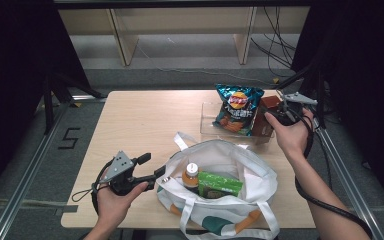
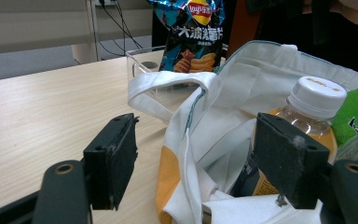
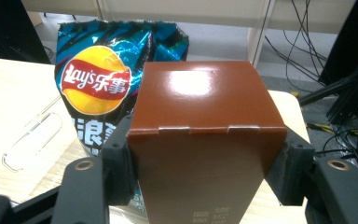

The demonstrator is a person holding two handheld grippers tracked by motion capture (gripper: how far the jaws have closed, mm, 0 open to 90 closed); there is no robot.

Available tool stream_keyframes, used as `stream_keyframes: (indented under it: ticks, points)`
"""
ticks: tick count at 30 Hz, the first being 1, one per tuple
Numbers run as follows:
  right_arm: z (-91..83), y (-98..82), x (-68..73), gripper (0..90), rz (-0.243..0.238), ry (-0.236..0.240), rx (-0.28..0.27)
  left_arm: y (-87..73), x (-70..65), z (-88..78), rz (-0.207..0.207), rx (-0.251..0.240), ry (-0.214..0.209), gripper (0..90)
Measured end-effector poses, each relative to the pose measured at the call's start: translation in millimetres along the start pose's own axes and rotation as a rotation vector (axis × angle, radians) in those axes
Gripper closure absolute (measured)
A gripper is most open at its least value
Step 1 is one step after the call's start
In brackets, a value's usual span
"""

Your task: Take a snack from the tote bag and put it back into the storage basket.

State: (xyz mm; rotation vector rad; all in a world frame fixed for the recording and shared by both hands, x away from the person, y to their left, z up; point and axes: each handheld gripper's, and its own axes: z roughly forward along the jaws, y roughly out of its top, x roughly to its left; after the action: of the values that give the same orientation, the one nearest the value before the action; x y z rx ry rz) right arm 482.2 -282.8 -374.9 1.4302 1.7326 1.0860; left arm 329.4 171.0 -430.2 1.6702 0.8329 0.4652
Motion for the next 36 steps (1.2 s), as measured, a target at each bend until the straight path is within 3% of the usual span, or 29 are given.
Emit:
stream_keyframes:
  ticks: [1,4,13,16,20,26,27,30,31,33,34,36]
  points:
    - [0.7,-0.5,-0.8,38.8,-0.016,-0.004,0.003,-0.1,0.1,0.0,0.0,0.0,0.0,29.7]
    - [1.5,-2.4,2.5,38.8,0.013,-0.004,0.017,-0.1,0.3,-0.1,0.001,0.001,0.0,29.7]
    - [3.7,-6.4,1.8,38.7,0.032,-0.015,0.024,0.1,-0.1,-0.2,0.001,0.0,0.0,29.7]
    - [4.6,-8.1,-0.5,38.6,0.013,-0.016,0.03,0.1,0.1,0.0,0.001,0.0,0.0,29.7]
    - [4.6,-9.3,2.4,38.5,0.04,-0.042,0.041,0.0,0.4,0.1,0.001,0.001,0.0,29.7]
    - [5.4,-10.2,3.5,38.2,0.039,-0.035,0.027,0.1,0.2,0.0,0.0,0.0,0.0,29.7]
    - [5.7,-10.2,-0.2,38.0,-0.006,-0.031,0.029,0.0,0.3,0.0,0.0,0.001,-0.001,29.7]
    - [5.4,-10.4,1.3,37.6,0.01,-0.035,0.03,0.0,0.3,0.2,0.001,0.001,-0.001,29.7]
    - [5.4,-10.3,-0.3,37.4,-0.005,-0.026,0.029,0.0,0.4,0.3,0.001,0.001,-0.001,29.7]
    - [4.7,-11.5,2.8,36.7,0.045,-0.029,0.036,0.0,0.1,0.4,0.0,0.001,-0.002,29.7]
    - [6.1,-11.3,-1.5,36.5,0.002,-0.012,0.027,0.0,0.1,0.4,0.0,0.001,-0.002,29.7]
    - [6.6,-11.9,-1.1,35.4,0.007,-0.013,0.023,0.1,0.5,0.5,0.003,0.002,-0.003,29.7]
